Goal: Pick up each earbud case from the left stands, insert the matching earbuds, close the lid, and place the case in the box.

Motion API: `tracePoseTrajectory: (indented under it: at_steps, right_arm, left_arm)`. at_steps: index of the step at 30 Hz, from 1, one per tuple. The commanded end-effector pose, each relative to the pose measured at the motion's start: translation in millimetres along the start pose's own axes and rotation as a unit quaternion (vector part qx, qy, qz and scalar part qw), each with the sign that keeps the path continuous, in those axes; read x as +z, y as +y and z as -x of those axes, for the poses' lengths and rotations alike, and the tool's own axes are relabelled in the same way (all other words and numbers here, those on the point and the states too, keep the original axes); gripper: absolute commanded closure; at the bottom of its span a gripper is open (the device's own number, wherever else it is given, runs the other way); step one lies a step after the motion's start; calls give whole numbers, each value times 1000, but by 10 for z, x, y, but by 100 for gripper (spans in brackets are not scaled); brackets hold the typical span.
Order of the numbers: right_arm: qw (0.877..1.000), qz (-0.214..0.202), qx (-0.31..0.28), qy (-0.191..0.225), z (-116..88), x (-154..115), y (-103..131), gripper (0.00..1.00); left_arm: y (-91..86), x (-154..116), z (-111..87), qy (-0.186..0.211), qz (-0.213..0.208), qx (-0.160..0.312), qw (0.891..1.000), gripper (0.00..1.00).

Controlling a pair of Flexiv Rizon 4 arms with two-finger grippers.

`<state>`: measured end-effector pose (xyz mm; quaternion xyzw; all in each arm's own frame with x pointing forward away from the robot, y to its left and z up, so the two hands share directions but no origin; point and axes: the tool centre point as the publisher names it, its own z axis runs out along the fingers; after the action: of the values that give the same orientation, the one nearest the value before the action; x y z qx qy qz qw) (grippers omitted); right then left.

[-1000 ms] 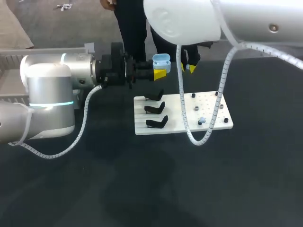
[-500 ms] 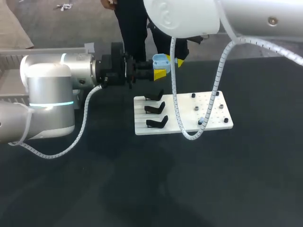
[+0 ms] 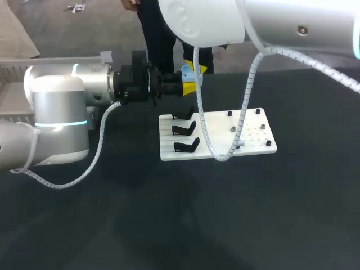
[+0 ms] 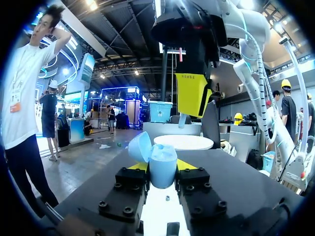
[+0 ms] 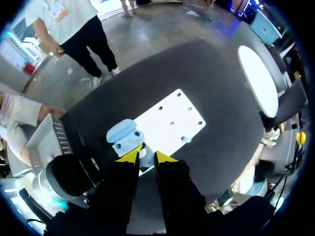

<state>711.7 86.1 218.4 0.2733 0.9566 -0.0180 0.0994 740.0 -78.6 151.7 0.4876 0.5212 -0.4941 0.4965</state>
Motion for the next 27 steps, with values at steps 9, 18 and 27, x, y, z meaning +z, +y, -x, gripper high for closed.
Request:
tracePoseTrajectory:
  at_steps: [9,18,27]
  right_arm:
    - [1000,-12,-10,5,65,56,164,100]
    - [1000,-16,-7,8,92,127,165,100]
    - [1000,-22,-9,10,118,172,165,100]
  left_arm:
    - [-7,3,-12,-3,2,2,1000,100]
    - [-7,3,-12,-3,2,2,1000,100]
    - [-7,3,-12,-3,2,2,1000,100]
